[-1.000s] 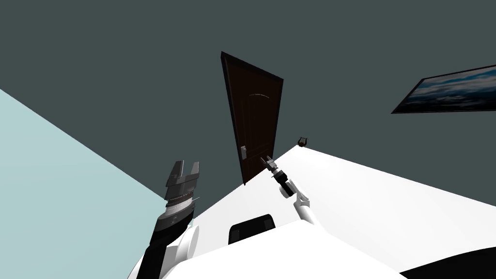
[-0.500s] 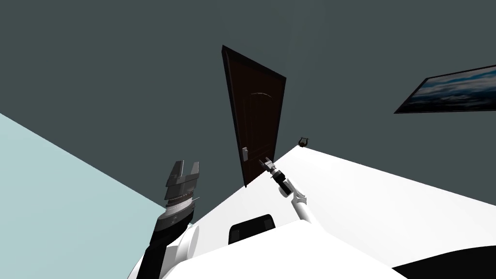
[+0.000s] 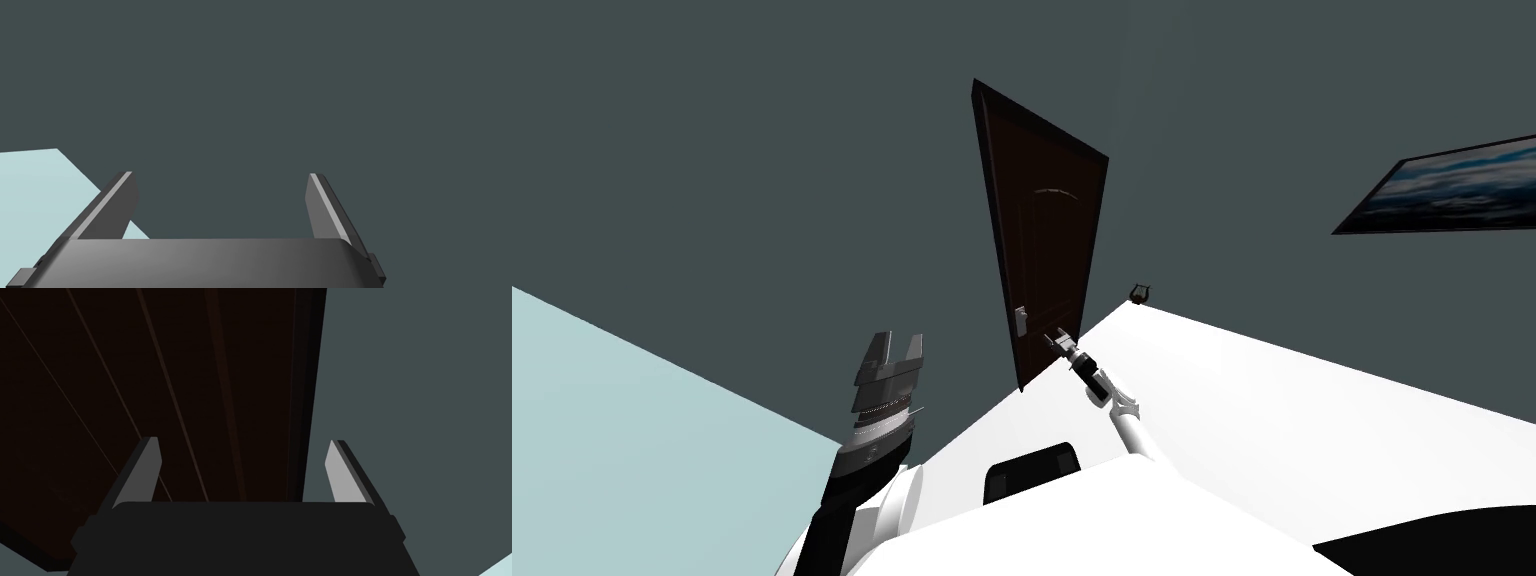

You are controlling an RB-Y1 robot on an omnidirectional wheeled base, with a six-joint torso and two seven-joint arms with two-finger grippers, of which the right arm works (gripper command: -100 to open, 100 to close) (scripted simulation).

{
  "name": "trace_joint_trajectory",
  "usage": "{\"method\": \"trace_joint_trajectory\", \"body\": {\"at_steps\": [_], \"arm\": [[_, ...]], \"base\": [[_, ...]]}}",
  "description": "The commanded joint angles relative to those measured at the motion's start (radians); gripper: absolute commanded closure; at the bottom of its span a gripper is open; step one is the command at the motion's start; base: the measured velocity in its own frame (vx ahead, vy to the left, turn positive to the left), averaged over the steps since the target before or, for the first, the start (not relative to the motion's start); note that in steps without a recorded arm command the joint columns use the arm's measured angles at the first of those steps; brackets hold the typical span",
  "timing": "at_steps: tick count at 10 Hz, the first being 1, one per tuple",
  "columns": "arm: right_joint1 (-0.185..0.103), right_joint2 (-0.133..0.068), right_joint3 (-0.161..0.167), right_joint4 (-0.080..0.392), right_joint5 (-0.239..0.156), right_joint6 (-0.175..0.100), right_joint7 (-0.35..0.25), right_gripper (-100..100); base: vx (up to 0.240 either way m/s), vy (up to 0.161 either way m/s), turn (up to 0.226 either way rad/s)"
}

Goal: Pull the door open

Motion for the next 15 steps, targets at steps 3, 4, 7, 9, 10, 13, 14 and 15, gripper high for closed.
{"method": "trace_joint_trajectory", "body": {"at_steps": [3,4,7,9,10,13,14,15], "arm": [[-0.038,0.004,-0.012,0.074,0.067,-0.007,0.032,-100],[-0.044,0.006,-0.014,0.088,0.079,-0.009,0.038,-100],[-0.070,0.011,-0.023,0.140,0.127,-0.014,0.061,-100],[-0.077,0.014,-0.023,0.149,0.136,-0.013,0.063,-100],[-0.078,-0.010,-0.043,0.167,0.121,-0.026,0.066,-100],[-0.078,-0.041,-0.070,0.189,0.098,-0.044,0.069,-100],[-0.078,-0.058,-0.085,0.201,0.085,-0.054,0.070,-100],[-0.078,-0.075,-0.100,0.213,0.072,-0.064,0.071,-100]], "base": [[0.119,0.058,-0.017],[0.102,0.037,-0.009],[0.109,0.053,-0.014],[0.074,0.033,-0.006],[0.090,0.084,0.108],[0.156,0.121,0.098],[0.173,0.108,0.120],[0.172,0.129,0.115]]}}
